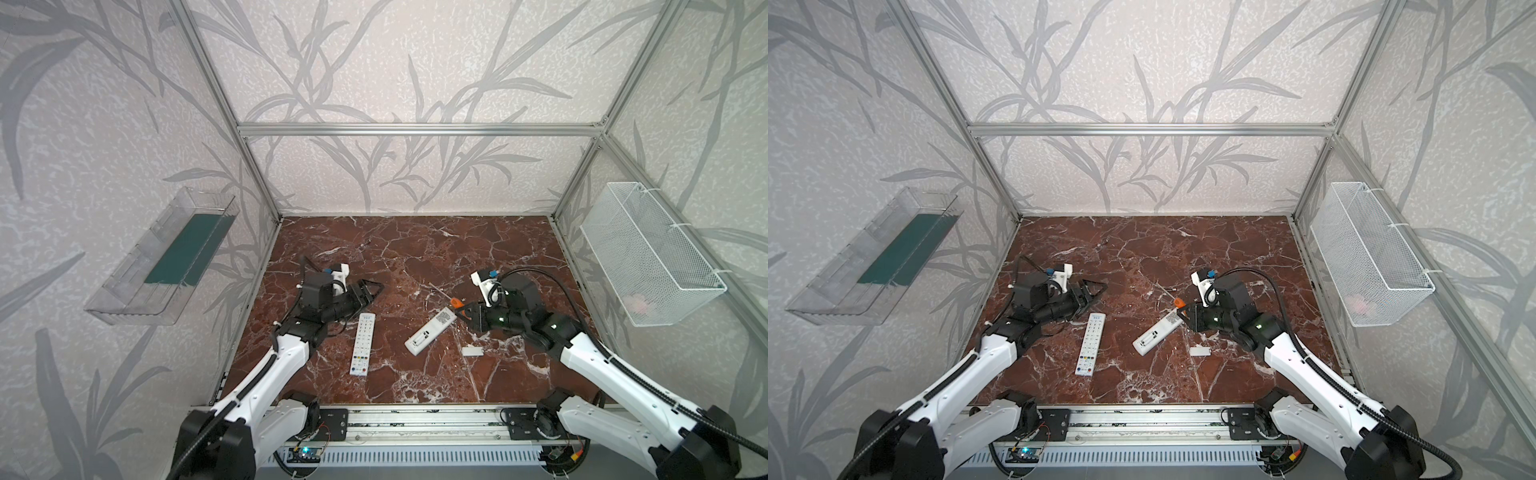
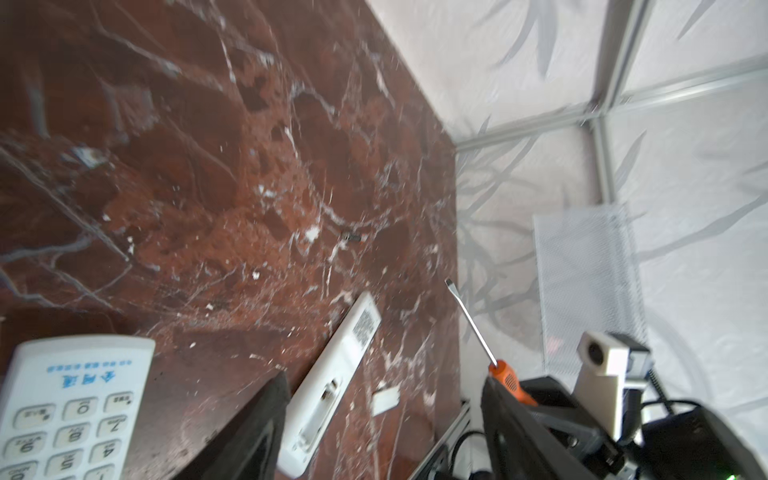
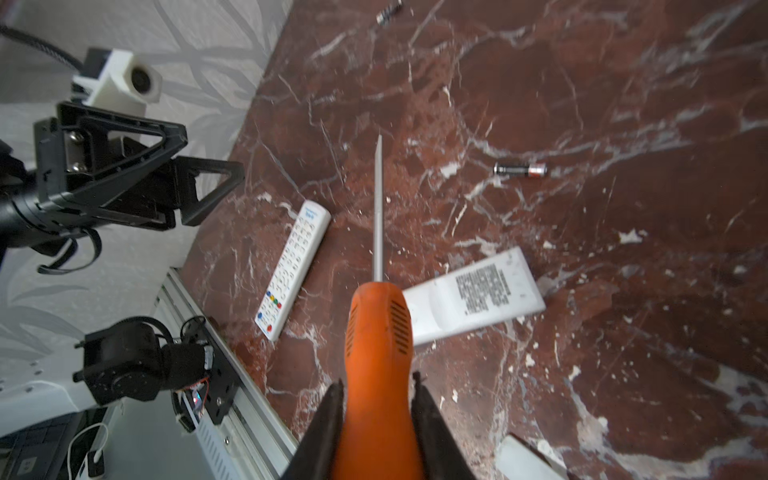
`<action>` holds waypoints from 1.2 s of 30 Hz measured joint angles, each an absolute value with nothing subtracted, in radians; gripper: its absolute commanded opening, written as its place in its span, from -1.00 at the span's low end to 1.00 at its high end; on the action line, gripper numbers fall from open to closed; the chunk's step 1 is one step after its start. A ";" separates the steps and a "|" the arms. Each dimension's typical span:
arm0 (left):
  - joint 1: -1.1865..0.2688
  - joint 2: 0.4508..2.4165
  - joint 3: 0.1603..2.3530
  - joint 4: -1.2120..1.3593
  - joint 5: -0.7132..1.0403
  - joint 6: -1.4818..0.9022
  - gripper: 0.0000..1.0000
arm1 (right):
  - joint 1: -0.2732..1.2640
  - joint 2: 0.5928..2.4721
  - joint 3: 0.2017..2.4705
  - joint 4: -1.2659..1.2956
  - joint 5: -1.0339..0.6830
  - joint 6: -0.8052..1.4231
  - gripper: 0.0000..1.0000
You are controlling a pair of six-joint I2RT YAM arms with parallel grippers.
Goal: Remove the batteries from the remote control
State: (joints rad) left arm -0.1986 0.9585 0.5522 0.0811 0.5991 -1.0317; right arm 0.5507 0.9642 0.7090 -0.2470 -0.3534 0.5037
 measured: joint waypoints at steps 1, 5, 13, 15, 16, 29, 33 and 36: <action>-0.179 0.930 0.553 0.102 0.593 -1.061 0.56 | 0.551 0.957 0.709 -0.219 -0.344 0.510 -1.00; -0.145 0.878 0.557 0.149 0.584 -1.145 0.57 | 0.554 0.965 0.709 -0.126 -0.320 0.532 -1.00; -0.217 0.935 0.555 0.249 0.573 -1.263 0.57 | 0.625 1.097 0.759 -0.025 -0.296 0.549 -1.00; -0.266 0.945 0.555 0.267 0.553 -1.269 0.57 | 0.650 1.133 0.783 -0.009 -0.292 0.550 -1.00; -0.290 0.952 0.555 0.278 0.546 -1.271 0.57 | 0.665 1.152 0.798 -0.002 -0.290 0.550 -1.00; -0.427 1.119 0.580 0.403 0.466 -1.293 0.36 | 0.780 1.274 0.897 0.054 -0.287 0.553 -1.00; -0.442 1.156 0.635 0.435 0.452 -1.293 0.22 | 0.799 1.285 0.897 0.056 -0.288 0.554 -1.00; -0.450 1.185 0.657 0.466 0.445 -1.297 -0.01 | 0.804 1.286 0.898 0.064 -0.286 0.555 -1.00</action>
